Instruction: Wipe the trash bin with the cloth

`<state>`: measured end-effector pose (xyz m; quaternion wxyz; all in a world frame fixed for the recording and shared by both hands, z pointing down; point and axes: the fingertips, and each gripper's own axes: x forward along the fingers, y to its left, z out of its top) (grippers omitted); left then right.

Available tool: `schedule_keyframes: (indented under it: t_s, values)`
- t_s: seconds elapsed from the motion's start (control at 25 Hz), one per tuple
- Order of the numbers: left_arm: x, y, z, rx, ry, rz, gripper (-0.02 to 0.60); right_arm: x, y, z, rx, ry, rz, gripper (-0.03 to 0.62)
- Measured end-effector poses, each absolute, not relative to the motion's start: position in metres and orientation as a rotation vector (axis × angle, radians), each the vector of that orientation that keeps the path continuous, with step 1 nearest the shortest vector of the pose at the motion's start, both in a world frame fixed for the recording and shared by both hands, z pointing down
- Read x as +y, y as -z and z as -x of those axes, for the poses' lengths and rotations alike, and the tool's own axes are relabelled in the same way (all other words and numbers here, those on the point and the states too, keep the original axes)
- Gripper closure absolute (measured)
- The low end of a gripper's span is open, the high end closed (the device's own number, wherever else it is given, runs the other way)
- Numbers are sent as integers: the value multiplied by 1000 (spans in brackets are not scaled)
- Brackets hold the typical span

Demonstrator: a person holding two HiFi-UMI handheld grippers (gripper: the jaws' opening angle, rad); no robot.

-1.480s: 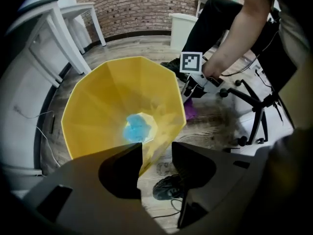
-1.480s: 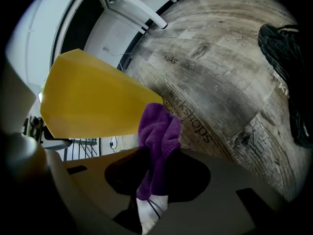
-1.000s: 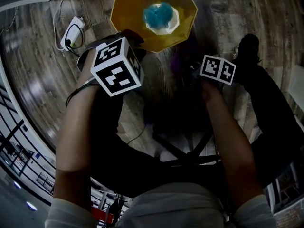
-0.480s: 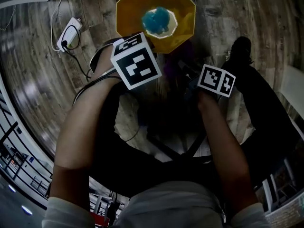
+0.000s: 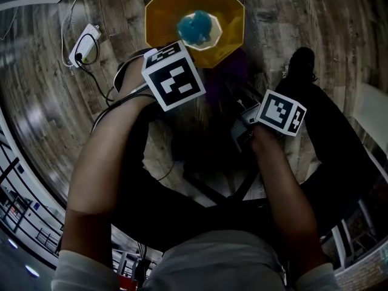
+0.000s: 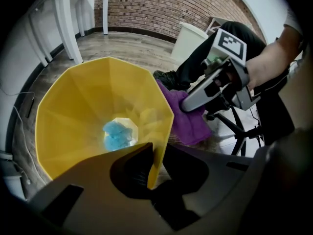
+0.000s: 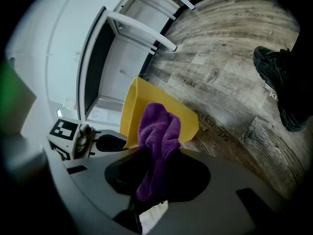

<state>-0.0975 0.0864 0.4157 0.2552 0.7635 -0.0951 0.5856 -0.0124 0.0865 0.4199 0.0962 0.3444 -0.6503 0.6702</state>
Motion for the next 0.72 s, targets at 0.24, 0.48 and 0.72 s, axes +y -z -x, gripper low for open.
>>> schedule_keyframes:
  t_s: [0.24, 0.48, 0.72]
  values:
    - [85, -414, 95, -272, -1580, -2067, 519, 81, -399, 30, -1984, -2037, -1017, 480]
    - [89, -415, 88, -232, -1548, -2079, 525, 75, -406, 33, -1971, -2063, -1017, 480]
    - [82, -410, 84, -243, -1475, -2103, 524, 65, -413, 41, -2011, -1998, -958, 480]
